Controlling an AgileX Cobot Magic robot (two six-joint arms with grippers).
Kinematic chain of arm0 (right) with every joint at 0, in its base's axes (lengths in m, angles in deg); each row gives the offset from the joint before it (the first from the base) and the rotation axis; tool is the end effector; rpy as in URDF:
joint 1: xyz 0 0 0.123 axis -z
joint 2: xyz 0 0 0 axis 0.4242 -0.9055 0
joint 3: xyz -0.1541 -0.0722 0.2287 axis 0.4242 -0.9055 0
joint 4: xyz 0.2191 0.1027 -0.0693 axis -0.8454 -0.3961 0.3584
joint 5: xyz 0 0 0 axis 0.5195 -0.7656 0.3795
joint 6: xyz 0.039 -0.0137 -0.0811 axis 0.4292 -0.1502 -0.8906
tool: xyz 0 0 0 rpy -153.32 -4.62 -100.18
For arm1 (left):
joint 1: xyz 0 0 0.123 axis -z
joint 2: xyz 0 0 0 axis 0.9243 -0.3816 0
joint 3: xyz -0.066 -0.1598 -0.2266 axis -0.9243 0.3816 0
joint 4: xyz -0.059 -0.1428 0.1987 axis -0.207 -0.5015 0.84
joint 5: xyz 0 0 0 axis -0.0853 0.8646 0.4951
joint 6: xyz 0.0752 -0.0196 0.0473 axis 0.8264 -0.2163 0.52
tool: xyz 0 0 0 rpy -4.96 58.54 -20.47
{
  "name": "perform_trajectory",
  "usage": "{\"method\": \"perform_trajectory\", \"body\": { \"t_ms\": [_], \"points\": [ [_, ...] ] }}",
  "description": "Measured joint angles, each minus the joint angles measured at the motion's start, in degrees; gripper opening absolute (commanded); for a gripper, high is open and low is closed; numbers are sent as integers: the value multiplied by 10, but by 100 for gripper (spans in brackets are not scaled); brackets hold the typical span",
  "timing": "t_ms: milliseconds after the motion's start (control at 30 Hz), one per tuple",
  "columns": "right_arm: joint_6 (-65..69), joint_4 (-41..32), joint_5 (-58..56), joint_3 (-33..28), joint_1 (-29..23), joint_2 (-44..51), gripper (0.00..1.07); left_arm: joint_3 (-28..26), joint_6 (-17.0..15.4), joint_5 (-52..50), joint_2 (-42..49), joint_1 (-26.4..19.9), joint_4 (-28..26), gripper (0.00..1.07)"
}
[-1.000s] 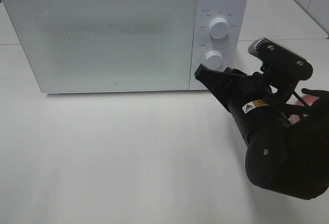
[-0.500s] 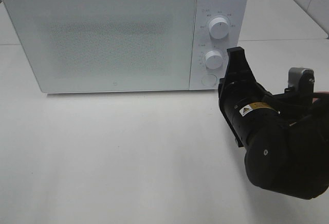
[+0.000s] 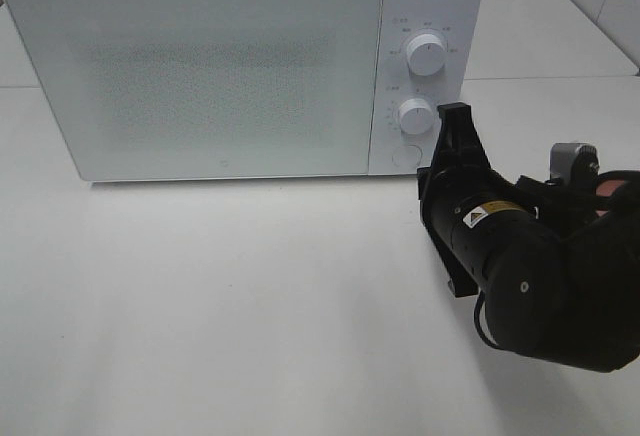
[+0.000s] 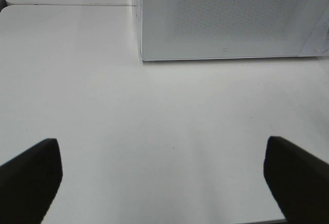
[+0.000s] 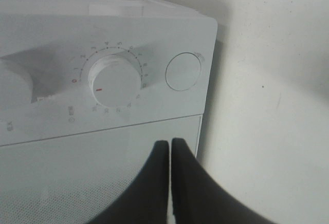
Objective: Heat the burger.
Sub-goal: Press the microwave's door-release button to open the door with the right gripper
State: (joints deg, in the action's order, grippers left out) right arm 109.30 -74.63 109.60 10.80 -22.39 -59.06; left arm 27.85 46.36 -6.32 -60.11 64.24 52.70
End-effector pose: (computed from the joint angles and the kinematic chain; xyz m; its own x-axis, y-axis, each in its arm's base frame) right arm 0.2338 0.1668 0.1322 -0.1084 0.9860 -0.1267 0.2910 0.1534 0.9443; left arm -0.0085 -0.0187 0.2821 -0.4367 0.0016 -0.8996 0.1349 0.9888 -0.0637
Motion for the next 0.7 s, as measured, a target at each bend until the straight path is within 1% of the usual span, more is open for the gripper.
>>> {"method": "perform_trajectory", "body": {
  "t_ms": [67,133,167,267,333,700],
  "points": [
    [2,17,-12,3,27,0,0,0,0,0,0,0,0,100],
    [2,24,-14,7,34,-2,0,0,0,0,0,0,0,100],
    [2,42,-17,17,44,-10,0,0,0,0,0,0,0,100],
    [5,50,-20,23,48,-15,0,0,0,0,0,0,0,100],
    [21,71,-32,45,56,-40,0,0,0,0,0,0,0,100],
    [32,81,-50,91,92,-88,0,0,0,0,0,0,0,100]
  ]
}}
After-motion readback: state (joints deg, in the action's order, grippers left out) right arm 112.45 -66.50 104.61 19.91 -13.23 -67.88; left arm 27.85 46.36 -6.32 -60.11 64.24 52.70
